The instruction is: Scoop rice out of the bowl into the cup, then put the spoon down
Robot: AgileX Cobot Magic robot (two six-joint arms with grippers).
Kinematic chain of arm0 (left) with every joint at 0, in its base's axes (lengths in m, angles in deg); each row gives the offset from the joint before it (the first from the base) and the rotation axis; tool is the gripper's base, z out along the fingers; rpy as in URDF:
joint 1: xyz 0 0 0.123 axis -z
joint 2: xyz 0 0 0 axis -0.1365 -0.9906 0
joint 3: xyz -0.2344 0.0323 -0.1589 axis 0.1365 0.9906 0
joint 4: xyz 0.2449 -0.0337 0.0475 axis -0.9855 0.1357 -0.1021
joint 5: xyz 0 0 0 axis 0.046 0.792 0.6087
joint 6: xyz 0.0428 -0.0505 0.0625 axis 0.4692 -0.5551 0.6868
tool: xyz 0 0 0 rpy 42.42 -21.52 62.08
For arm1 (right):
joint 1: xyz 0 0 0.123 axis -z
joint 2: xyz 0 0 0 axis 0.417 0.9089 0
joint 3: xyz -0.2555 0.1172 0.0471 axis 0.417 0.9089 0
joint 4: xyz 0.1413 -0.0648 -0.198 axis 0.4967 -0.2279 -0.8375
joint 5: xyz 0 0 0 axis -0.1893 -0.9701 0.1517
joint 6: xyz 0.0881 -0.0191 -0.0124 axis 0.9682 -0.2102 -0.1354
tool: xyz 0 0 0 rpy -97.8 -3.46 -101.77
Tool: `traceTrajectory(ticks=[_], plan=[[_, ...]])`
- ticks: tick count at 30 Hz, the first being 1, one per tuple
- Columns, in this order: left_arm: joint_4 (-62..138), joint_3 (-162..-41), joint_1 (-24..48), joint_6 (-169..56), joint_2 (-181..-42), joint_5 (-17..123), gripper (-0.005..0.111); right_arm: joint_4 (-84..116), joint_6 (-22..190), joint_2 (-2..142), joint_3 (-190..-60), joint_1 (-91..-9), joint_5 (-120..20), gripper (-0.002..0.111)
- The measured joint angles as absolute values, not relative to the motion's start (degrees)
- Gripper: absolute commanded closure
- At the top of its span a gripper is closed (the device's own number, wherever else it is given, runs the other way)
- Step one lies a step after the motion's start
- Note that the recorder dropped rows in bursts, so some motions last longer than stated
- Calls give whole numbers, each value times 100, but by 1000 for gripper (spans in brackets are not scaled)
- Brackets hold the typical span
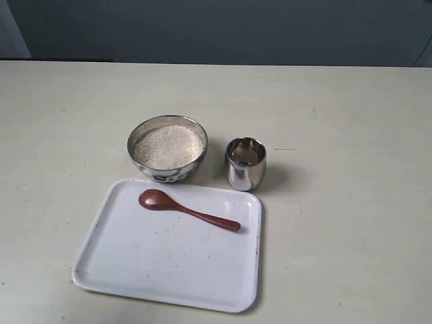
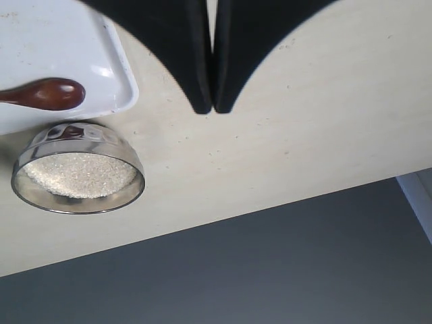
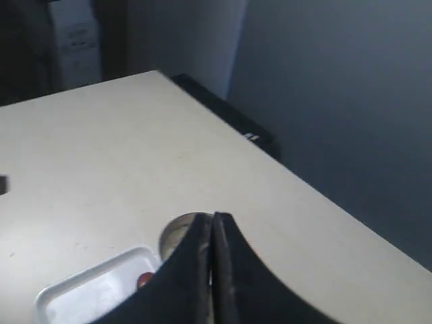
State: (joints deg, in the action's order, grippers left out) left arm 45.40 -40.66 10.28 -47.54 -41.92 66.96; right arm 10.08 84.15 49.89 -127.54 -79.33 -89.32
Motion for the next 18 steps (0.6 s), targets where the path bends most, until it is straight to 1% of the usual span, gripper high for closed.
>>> traceTrajectory(ticks=[4, 7, 10, 13, 18], plan=[[4540, -4066, 1028, -4754, -4192, 6696, 106, 1380, 8469, 4817, -12531, -6545, -8703, 108], [4540, -4066, 1028, -4754, -4192, 6696, 106, 1547, 8469, 4471, -12022, -5428, -8417, 108], [4540, -4066, 1028, -4754, -4192, 6696, 106, 1611, 8469, 3834, -11312, -4412, -8163, 108], [4540, -4066, 1028, -4754, -4192, 6696, 106, 1611, 8419, 3079, -10505, -3589, -7916, 108], [4540, -4066, 1028, -4754, -4192, 6696, 106, 1611, 7919, 1776, -9121, -2716, -7453, 108]])
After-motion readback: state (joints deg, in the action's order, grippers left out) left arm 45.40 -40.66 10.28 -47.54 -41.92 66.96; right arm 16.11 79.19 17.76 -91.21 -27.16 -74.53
